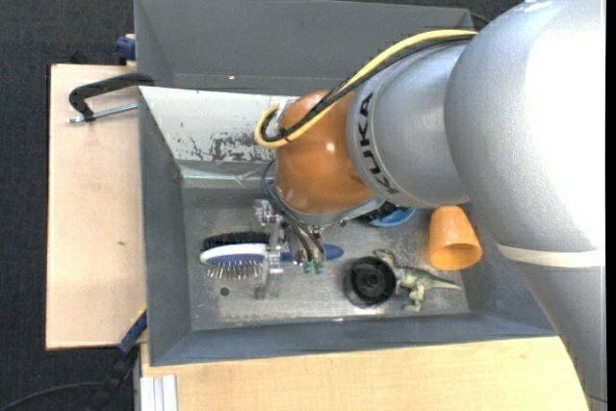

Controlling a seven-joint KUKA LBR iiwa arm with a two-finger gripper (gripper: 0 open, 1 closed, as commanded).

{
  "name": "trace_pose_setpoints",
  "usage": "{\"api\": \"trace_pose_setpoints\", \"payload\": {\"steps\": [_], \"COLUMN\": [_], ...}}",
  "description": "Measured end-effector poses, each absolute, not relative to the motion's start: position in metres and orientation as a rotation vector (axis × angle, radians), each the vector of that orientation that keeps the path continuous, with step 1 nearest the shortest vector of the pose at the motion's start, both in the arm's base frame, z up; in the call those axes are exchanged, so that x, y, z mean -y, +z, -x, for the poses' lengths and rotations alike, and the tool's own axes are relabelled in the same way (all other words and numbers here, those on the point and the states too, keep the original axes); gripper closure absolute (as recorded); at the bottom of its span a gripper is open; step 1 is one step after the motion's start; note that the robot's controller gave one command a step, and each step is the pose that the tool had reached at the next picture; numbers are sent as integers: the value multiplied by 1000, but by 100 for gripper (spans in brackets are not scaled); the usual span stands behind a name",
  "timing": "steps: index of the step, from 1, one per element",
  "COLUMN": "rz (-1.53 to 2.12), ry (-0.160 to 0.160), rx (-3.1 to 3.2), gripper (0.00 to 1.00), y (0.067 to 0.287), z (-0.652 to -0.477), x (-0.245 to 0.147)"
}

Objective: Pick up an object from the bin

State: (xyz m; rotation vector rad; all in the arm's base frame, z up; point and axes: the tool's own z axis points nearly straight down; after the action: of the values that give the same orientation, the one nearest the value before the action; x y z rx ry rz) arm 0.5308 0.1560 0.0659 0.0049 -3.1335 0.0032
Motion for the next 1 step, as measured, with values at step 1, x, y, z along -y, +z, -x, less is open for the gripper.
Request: {"api": "trace_pose_setpoints", "payload": {"steps": [1], "rz": [-118], "ry": [-1], "rx": [3140], "gripper": [0], "y": [102], "z": [-517], "x": [-158]}}
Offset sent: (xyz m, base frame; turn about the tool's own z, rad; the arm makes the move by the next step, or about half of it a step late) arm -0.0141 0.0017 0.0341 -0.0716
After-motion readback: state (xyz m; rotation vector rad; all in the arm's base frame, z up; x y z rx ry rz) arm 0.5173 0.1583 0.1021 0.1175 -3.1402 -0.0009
